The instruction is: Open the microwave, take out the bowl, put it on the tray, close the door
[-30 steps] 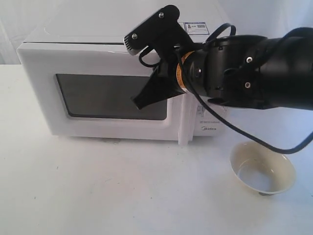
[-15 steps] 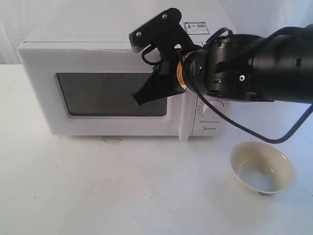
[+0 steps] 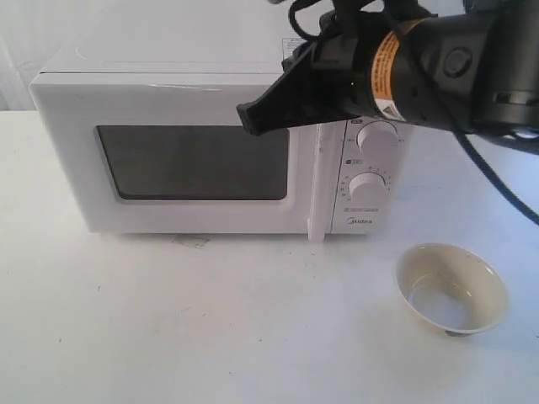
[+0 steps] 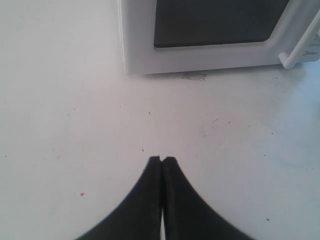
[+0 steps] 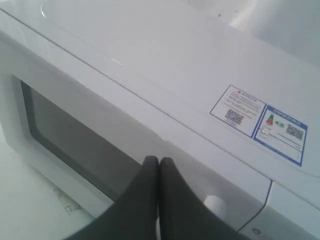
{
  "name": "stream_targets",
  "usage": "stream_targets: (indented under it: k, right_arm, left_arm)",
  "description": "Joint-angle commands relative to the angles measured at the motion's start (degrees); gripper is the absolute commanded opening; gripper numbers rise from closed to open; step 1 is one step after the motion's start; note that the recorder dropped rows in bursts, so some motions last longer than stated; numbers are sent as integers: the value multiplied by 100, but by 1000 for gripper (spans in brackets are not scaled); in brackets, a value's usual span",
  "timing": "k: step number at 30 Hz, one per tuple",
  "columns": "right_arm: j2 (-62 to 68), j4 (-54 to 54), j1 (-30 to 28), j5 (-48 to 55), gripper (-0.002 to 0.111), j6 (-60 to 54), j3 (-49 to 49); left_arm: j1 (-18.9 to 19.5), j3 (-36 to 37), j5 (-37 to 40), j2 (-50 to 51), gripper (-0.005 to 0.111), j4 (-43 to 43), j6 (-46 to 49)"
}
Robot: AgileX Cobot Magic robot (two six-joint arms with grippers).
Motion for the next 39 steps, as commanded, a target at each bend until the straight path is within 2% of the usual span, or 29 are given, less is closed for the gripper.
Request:
stream_targets:
  k: [1, 26, 32, 36, 39]
  right_arm:
    - [-145, 20, 4, 18, 0, -55, 23]
    - [-213, 6, 4, 2, 0, -55, 23]
    - [-1219, 235, 4, -12, 0, -44, 199]
    - [-2641, 457, -26, -12, 0, -31, 870]
    - [-3635, 479, -418, -54, 0, -31, 1590]
  left_arm:
    - [-10, 37, 3, -34, 0, -47, 0]
    - [-10, 37, 3, -34, 0, -47, 0]
    - [-10, 37, 3, -34, 0, -47, 0]
    - [-10, 37, 3, -34, 0, -47, 0]
    - [-10, 37, 3, -34, 0, -47, 0]
